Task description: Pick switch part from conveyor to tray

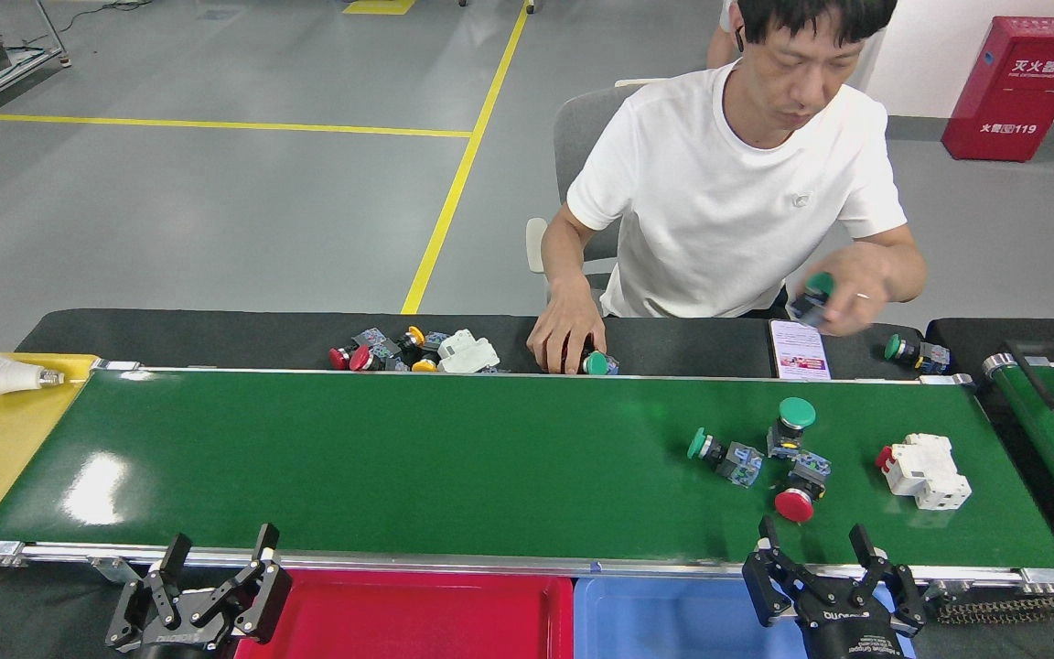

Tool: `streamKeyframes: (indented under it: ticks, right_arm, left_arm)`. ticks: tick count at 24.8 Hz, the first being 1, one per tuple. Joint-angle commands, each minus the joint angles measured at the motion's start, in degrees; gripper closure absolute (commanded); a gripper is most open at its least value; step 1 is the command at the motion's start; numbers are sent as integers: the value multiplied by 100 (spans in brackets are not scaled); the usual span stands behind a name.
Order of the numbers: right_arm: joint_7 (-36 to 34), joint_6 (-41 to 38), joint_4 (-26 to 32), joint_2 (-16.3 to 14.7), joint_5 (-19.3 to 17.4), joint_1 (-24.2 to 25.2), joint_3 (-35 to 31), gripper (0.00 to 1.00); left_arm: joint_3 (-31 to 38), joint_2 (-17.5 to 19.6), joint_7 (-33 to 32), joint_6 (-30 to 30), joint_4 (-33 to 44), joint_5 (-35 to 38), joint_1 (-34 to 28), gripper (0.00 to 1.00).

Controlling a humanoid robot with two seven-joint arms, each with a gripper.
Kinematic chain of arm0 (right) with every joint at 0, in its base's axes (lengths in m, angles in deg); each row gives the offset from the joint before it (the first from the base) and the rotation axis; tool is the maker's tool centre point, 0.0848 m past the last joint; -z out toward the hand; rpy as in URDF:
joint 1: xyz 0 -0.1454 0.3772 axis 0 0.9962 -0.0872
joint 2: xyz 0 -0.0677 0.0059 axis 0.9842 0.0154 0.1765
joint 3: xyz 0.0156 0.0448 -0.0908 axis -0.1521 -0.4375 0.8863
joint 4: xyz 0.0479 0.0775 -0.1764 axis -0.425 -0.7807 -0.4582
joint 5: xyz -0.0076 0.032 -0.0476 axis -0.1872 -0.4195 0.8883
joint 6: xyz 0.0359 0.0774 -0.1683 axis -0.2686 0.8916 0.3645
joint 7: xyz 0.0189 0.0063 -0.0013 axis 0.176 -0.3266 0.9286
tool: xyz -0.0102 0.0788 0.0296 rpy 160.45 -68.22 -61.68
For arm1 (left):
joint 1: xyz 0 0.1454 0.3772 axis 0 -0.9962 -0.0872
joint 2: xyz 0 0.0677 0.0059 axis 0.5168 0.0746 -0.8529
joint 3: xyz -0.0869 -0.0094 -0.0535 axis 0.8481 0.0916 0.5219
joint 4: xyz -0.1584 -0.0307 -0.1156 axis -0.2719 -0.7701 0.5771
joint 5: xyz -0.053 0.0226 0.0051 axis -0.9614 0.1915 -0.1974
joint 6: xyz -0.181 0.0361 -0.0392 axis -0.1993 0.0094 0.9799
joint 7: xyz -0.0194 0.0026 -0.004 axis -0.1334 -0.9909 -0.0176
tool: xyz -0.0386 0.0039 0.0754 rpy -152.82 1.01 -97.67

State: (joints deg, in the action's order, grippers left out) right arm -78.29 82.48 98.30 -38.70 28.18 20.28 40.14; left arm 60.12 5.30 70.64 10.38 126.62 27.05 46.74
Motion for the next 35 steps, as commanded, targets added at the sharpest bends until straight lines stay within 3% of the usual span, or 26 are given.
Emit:
streamKeyframes:
  ticks: [1, 8, 12, 18, 21, 24, 30, 35]
  right_arm:
    - [-89, -94, 86, 1, -7, 12, -26, 0]
    - [-72, 46, -54, 344, 37, -243, -17, 0]
    - [-10, 275, -599, 660, 265, -752, 193, 0]
    - [113, 284, -1899, 845, 327, -1789, 650, 3]
    - [165, 240, -2260, 915, 300, -2115, 782, 19]
    - [289, 213, -2287, 862, 292, -2141, 976, 47]
    - [526, -15, -2164, 862, 292, -2097, 1028, 61]
    - [526, -420, -1496, 854, 283, -1754, 1028, 64]
  left_arm:
    - [66, 10, 48, -26, 54, -10, 28, 0]
    - [-30, 19, 48, 18, 45, -1, 98, 0]
    - [-180, -8, 40, 9, 54, 8, 116, 0]
    - [-188, -69, 40, -17, 62, 8, 28, 0]
    - [-188, -96, 40, -9, 71, 17, 19, 0]
    - [-294, -96, 40, -9, 71, 25, 28, 0]
    - [-320, -96, 40, -17, 80, 25, 2, 0]
    - [-452, -16, 40, 53, 80, 25, 2, 0]
